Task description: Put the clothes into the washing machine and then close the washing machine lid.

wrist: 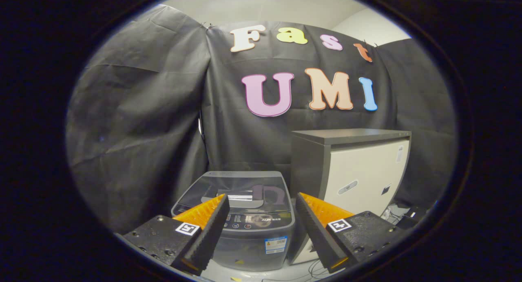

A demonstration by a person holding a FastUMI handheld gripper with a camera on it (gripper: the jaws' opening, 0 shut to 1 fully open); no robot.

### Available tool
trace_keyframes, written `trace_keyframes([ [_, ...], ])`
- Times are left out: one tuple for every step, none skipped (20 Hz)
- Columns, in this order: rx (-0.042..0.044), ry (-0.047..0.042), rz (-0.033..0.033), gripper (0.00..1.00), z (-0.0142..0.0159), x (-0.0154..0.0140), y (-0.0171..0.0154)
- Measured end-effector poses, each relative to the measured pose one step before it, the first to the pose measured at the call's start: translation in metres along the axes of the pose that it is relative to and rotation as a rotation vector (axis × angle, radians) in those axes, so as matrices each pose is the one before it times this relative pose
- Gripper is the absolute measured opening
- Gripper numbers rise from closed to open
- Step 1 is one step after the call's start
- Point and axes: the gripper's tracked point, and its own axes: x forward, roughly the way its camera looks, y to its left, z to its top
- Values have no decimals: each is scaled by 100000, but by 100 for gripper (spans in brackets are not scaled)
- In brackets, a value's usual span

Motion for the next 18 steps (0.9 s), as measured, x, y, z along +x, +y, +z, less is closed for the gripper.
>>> trace_keyframes([
  [-515,-1173,761,98,603,-569,98],
  [-91,-1092,551,98,609,-711,30],
  [-583,-849,360,98,476,-602,17],
  [-242,-889,834,98,483,-586,182],
  [-335,-747,670,98,445,-653,95],
  [101,-576,769,98,309,-254,164],
  [44,-136,325,98,323,-439,-24],
  [248,-761,281,98,390,-670,-75],
  [715,-195,-102,98,429,-512,-102],
  [16,-1047,-187,98,399,-500,-148],
  [-288,-501,65,98,343,-377,-73],
  [-602,-445,-91,98,250,-319,-49],
  [-448,-341,131,98,226,-358,-70],
  [-475,-247,-211,98,44,-212,-116],
  [-655,-644,-140,98,301,-161,-45],
  [18,-212,58,98,48,-18,-12],
  [306,-25,53,98,-102,-18,-3],
  [473,-261,229,98,47,-111,38],
])
